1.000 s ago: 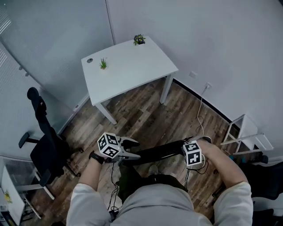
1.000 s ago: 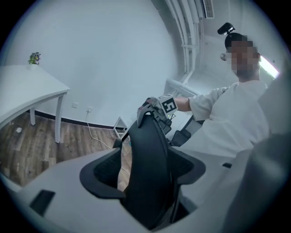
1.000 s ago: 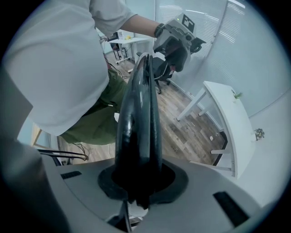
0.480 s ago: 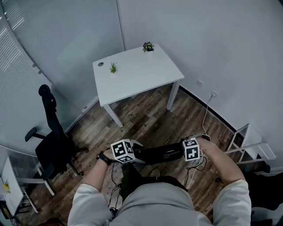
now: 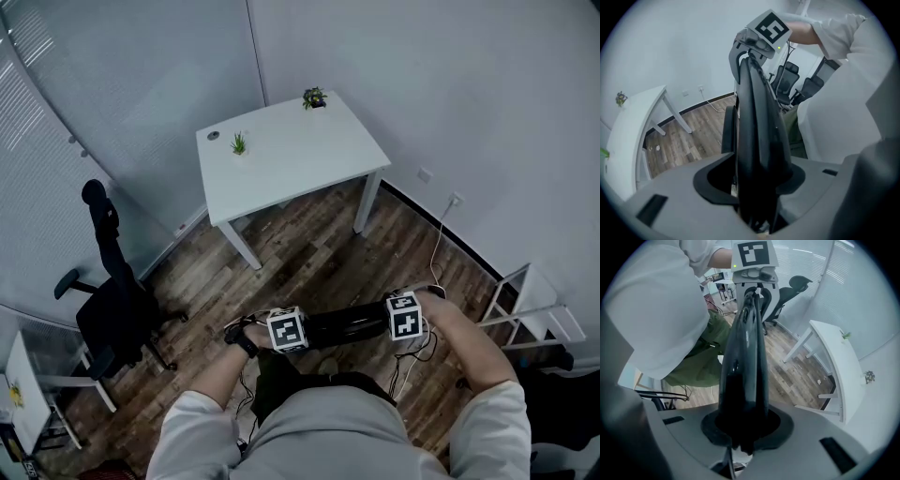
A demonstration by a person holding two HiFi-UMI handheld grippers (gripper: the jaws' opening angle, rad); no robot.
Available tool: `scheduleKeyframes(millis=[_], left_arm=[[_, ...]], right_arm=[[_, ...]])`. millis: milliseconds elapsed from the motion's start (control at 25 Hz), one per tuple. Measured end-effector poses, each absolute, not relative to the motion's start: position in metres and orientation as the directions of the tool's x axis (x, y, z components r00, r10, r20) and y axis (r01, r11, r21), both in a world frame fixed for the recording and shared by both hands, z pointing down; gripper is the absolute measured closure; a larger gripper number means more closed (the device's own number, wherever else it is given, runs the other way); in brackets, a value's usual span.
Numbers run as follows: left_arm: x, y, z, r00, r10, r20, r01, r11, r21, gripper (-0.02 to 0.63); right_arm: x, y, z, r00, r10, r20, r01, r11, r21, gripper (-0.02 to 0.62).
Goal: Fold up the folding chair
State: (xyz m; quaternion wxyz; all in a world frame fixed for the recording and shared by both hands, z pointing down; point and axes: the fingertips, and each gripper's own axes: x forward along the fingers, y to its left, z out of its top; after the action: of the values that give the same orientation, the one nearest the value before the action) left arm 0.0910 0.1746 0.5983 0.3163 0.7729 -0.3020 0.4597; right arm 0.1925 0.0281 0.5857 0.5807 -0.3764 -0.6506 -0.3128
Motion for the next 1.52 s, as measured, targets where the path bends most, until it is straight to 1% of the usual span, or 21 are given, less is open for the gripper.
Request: scheduleKeyframes(millis=[120, 280, 440, 720, 1120, 1320, 1520], left_arm=[[0.092, 0.169, 0.598, 0.328, -0.199, 0.924, -0.790, -0.594, 0.153, 0.485], [0.096, 0.158, 0.590, 0.256, -0.245, 0.935, -0.768, -0.639, 0.043, 0.549], [0.088, 0.154, 0.592, 0.264, -0.237, 0.935, -0.760, -0.648, 0.051, 0.560], [0.056, 0.148, 0.594, 0.300, -0.228, 0.926, -0.778, -0.620, 0.100, 0.560], [-0.032, 0.128, 0.583, 0.335, -0.218, 0.916, -0.790, -0.594, 0.148, 0.558], [-0.084, 0.118, 0.577, 0.329, -0.209, 0.921, -0.796, -0.586, 0.151, 0.551], [-0.124, 0.095, 0.567, 0.308, -0.230, 0.923, -0.801, -0.586, 0.121, 0.549]], right_arm=[[0.196, 0.021, 0.588, -0.034, 0.128, 0.991, 0.846, 0.531, -0.039, 0.525], [0.201, 0.015, 0.590, -0.029, 0.136, 0.990, 0.840, 0.541, -0.050, 0.525], [0.194, 0.011, 0.590, -0.022, 0.140, 0.990, 0.840, 0.540, -0.057, 0.526], [0.158, 0.002, 0.590, 0.017, 0.151, 0.988, 0.849, 0.520, -0.094, 0.528], [0.066, -0.020, 0.578, 0.061, 0.178, 0.982, 0.854, 0.500, -0.144, 0.526], [0.016, -0.033, 0.562, 0.050, 0.169, 0.984, 0.853, 0.505, -0.130, 0.525], [-0.025, -0.056, 0.555, 0.027, 0.158, 0.987, 0.855, 0.508, -0.105, 0.522]])
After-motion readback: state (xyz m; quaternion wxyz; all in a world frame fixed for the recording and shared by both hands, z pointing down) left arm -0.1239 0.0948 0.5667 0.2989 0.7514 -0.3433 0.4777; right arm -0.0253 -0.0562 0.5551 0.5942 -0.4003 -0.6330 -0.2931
